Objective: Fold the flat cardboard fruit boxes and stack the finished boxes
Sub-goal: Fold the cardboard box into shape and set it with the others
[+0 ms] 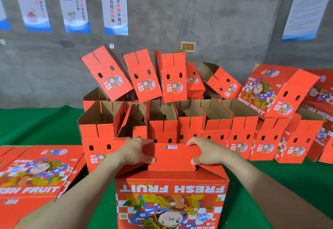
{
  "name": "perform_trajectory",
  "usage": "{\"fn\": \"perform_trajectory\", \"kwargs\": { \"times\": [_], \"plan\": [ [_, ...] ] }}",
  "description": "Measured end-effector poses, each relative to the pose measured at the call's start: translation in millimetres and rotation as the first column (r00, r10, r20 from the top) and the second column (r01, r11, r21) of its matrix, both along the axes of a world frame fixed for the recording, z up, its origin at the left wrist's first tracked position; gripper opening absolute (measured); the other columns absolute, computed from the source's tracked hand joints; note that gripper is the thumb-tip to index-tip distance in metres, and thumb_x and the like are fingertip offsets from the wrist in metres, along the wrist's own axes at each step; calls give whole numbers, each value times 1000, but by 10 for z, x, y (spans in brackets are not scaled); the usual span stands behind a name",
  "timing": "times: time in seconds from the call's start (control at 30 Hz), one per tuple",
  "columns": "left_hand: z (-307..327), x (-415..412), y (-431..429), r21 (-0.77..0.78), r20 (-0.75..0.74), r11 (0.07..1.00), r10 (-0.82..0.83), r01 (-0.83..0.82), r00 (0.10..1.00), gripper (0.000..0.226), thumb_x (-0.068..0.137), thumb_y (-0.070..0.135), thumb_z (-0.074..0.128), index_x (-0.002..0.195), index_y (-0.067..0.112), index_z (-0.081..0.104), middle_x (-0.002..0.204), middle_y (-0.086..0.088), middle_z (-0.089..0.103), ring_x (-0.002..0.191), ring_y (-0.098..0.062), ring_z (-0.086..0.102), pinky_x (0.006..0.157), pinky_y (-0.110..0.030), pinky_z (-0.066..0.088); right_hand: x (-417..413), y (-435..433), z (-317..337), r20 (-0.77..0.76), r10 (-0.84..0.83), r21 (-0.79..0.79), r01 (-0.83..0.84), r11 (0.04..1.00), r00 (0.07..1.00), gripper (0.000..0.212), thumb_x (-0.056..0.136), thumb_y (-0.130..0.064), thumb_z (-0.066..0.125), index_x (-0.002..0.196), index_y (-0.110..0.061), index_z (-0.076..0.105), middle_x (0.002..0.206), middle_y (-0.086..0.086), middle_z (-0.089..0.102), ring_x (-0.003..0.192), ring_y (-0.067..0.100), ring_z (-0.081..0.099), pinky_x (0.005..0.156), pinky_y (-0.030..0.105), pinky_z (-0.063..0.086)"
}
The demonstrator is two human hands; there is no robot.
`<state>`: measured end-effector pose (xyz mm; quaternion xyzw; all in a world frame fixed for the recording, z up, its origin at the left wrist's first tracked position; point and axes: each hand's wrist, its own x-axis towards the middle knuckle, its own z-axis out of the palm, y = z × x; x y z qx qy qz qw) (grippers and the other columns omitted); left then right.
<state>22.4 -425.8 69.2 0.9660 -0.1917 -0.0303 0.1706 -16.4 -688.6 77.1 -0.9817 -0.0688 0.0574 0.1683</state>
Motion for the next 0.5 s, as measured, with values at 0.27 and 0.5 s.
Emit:
{"fn": "perform_trajectory", "kwargs": {
  "times": [0.27, 0.5],
  "plan": [
    [-95, 40, -47, 78, 78, 996, 35, -41, 996, 76, 70, 50, 74, 137, 34, 41, 127, -5, 46, 121, -30, 39, 107, -39, 32, -80, 74, -171, 124, -37, -99, 49, 994, 992, 63, 83, -34, 67, 135, -35, 31, 136, -2, 39, 125, 22, 39, 102, 42, 39],
    [-115, 4, -68, 64, 87, 995, 69, -75, 994, 77, 68, 49, 76, 135, 35, 40, 127, -4, 46, 122, -30, 38, 104, -41, 37, -156, 114, -249, 183, -22, -157, 51, 986, 983, 65, 87, -35, 62, 140, -34, 25, 141, -1, 34, 131, 22, 32, 106, 44, 35]
  ]
}}
